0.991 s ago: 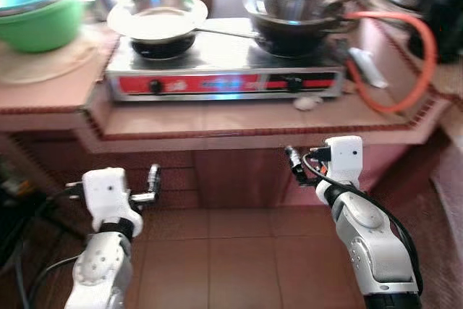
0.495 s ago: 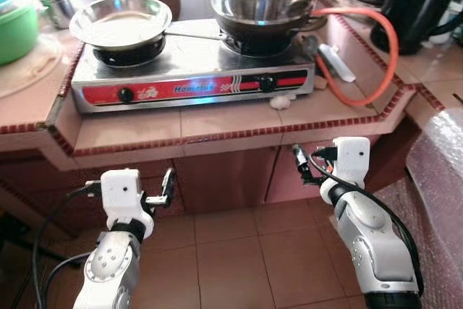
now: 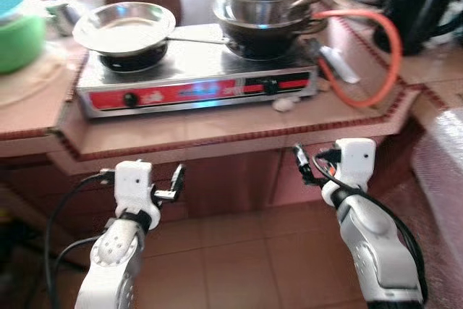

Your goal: Kitchen organization

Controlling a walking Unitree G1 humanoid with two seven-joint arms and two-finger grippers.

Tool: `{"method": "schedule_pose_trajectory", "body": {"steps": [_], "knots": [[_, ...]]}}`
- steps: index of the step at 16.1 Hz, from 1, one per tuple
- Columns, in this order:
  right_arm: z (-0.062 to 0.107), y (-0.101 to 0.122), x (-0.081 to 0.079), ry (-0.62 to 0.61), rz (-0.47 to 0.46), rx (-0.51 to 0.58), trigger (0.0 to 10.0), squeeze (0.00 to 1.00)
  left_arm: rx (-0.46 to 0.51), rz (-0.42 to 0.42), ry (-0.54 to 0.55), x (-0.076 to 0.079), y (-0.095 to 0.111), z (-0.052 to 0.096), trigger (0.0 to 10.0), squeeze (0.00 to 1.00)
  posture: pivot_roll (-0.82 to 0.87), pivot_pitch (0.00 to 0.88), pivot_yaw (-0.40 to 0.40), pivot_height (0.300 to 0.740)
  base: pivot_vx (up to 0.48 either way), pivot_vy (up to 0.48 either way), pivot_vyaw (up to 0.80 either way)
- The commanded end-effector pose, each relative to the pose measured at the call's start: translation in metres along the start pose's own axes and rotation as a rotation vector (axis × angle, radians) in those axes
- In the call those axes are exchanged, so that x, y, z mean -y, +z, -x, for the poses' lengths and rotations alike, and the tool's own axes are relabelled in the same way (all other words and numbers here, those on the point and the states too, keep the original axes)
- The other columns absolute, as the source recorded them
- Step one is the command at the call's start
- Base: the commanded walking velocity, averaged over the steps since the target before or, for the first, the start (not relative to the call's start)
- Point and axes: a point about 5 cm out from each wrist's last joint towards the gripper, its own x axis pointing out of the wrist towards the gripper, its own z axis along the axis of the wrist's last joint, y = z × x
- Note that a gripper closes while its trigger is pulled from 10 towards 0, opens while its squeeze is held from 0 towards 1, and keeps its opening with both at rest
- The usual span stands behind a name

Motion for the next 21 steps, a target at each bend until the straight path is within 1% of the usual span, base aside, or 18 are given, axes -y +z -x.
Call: {"method": "schedule_pose_trajectory", "body": {"steps": [1,2,3,5,6,7,8,9,10,11,12,13,14,15,16,17,19,21], "knots": [[0.004,0.003,0.005,-0.016,0.009,0.027,10.0,0.00,-0.001,-0.013,-0.046,0.006,0.000,-0.005,10.0,0.00,-0.20,0.066,0.098,0.740,0.000,0.000,0.00],[0.005,0.002,0.008,-0.032,0.006,0.031,10.0,0.00,-0.003,-0.012,-0.062,0.009,-0.003,-0.008,10.0,0.00,-0.22,0.059,0.106,0.740,0.000,0.000,0.00],[0.004,-0.001,0.013,-0.058,0.009,0.035,10.0,0.00,-0.004,0.003,-0.096,0.018,-0.007,-0.012,10.0,0.00,-0.23,0.046,0.106,0.740,0.000,0.000,0.00],[0.003,-0.008,0.019,-0.093,0.023,0.023,10.0,0.00,0.001,-0.028,-0.130,0.028,-0.012,-0.020,10.0,0.00,-0.22,0.008,0.099,0.740,0.000,0.000,0.00],[-0.004,-0.006,0.015,-0.090,0.027,0.027,10.0,0.00,0.006,-0.065,-0.150,0.026,-0.010,-0.027,10.0,0.00,-0.24,0.020,0.112,0.740,0.000,0.000,0.00],[-0.009,-0.007,0.012,-0.077,0.034,0.033,10.0,0.00,-0.005,-0.101,-0.121,0.018,-0.015,-0.030,10.0,0.00,-0.23,0.000,0.102,0.740,0.000,0.000,0.00],[-0.014,-0.004,0.009,-0.059,0.036,0.049,10.0,0.00,-0.014,-0.105,-0.084,0.008,-0.017,-0.029,10.0,0.00,-0.21,0.000,0.093,0.740,0.000,0.000,0.00],[-0.017,-0.004,0.006,-0.051,0.035,0.048,10.0,0.00,-0.017,-0.094,-0.022,-0.001,-0.020,-0.025,10.0,0.00,-0.21,0.000,0.097,0.740,0.000,0.000,0.00],[-0.018,-0.007,0.006,-0.041,0.034,0.039,10.0,0.00,-0.029,-0.080,0.036,-0.007,-0.027,-0.021,10.0,0.00,-0.20,0.000,0.095,0.740,0.000,0.000,0.00],[-0.018,-0.005,0.006,-0.035,0.039,0.046,10.0,0.00,-0.032,-0.045,0.112,-0.014,-0.030,-0.013,10.0,0.00,-0.19,0.000,0.082,0.740,0.000,0.000,0.00],[-0.018,-0.001,0.004,-0.025,0.034,0.053,10.0,0.00,-0.024,-0.039,0.142,-0.017,-0.029,-0.008,10.0,0.00,-0.18,0.019,0.077,0.740,0.000,0.000,0.00],[-0.018,0.001,0.003,-0.022,0.039,0.058,10.0,0.00,-0.013,-0.053,0.148,-0.018,-0.028,-0.005,10.0,0.00,-0.17,0.021,0.072,0.740,0.000,0.000,0.00],[-0.016,0.001,0.003,-0.020,0.046,0.061,10.0,0.00,0.008,-0.078,0.154,-0.018,-0.028,0.001,10.0,0.00,-0.16,0.034,0.071,0.740,0.000,0.000,0.00],[-0.014,0.000,0.004,-0.028,0.061,0.067,10.0,0.00,0.045,-0.097,0.176,-0.020,-0.025,0.005,10.0,0.00,-0.16,0.039,0.071,0.740,0.000,0.000,0.00],[-0.013,0.000,0.004,-0.032,0.064,0.070,10.0,0.00,0.062,-0.100,0.170,-0.019,-0.022,0.005,10.0,0.00,-0.16,0.039,0.071,0.740,0.000,0.000,0.00],[-0.007,0.000,0.008,-0.046,0.069,0.070,10.0,0.00,0.100,-0.130,0.137,-0.015,-0.012,0.006,10.0,0.00,-0.16,0.039,0.070,0.740,0.000,0.000,0.00],[-0.002,0.001,0.009,-0.044,0.073,0.064,10.0,0.00,0.107,-0.123,0.125,-0.012,-0.008,0.006,10.0,0.00,-0.16,0.041,0.070,0.740,0.000,0.000,0.00],[0.001,0.002,0.008,-0.015,0.082,0.066,10.0,0.00,0.112,-0.119,0.116,-0.011,-0.006,0.007,10.0,0.00,-0.16,0.046,0.069,0.740,0.000,0.000,0.00]]}}
